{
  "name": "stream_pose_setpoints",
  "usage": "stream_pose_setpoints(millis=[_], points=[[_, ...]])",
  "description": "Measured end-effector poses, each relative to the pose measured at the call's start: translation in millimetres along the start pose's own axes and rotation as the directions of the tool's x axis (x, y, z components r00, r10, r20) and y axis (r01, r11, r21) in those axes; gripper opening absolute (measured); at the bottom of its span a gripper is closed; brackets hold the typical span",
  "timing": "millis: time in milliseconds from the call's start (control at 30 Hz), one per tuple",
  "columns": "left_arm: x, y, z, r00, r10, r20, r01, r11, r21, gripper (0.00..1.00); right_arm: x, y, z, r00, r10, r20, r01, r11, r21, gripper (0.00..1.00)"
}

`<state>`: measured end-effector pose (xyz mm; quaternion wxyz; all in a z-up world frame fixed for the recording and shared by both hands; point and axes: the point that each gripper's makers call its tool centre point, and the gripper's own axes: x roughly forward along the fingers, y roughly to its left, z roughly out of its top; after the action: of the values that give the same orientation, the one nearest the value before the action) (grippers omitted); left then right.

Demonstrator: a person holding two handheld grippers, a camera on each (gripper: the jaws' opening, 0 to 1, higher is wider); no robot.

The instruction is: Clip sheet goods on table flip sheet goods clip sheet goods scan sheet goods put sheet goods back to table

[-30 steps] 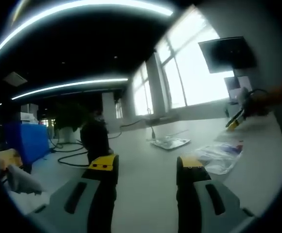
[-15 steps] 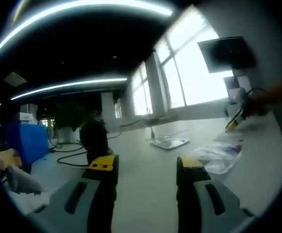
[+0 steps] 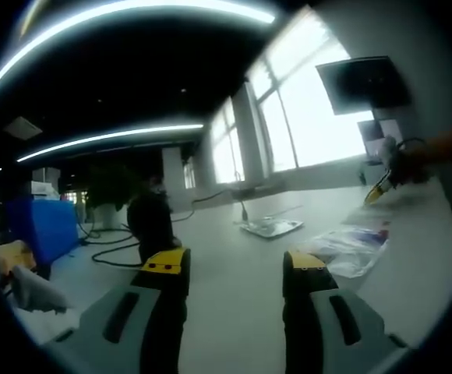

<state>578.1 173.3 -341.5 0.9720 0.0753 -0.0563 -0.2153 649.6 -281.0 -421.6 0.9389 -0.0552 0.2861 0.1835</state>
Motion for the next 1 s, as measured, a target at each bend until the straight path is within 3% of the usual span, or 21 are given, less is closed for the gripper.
stream_pose_setpoints(millis=[100, 233, 367, 600, 833, 1000], points=[[-0.1, 0.2, -0.5, 1.0, 0.0, -0.001, 0.0, 1.0, 0.003, 0.4, 2.5, 0.6, 0.9, 1.0, 0.005, 0.019, -0.005, 0.999, 0.043, 0.28], [0.2, 0.9, -1.2, 1.0, 0.001, -0.005, -0.001, 1.0, 0.004, 0.4, 5.7, 0.3, 1.5, 1.0, -0.006, 0.013, 0.006, 1.0, -0.019, 0.25], [0.7, 0.7, -1.6, 1.0, 0.0, -0.005, 0.0, 1.0, 0.006, 0.4, 7.5, 5.6, 2.7, 1.0, 0.006, -0.013, -0.007, 0.999, -0.033, 0.2], [0.4, -0.7, -0.8, 1.0, -0.004, -0.005, 0.004, 1.0, 0.006, 0.4, 6.0, 5.9, 0.9, 1.0, 0.004, -0.014, -0.005, 1.0, -0.021, 0.19], [-0.3, -1.9, 0.4, 1.0, -0.007, -0.002, 0.007, 1.0, 0.004, 0.4, 5.2, 4.7, 1.5, 0.999, -0.003, -0.041, 0.001, 0.999, -0.043, 0.12], [-1.0, -2.6, 1.0, 1.0, -0.006, -0.005, 0.006, 1.0, 0.008, 0.4, 5.8, 8.0, 2.9, 0.997, 0.019, -0.07, -0.024, 0.997, -0.075, 0.01]])
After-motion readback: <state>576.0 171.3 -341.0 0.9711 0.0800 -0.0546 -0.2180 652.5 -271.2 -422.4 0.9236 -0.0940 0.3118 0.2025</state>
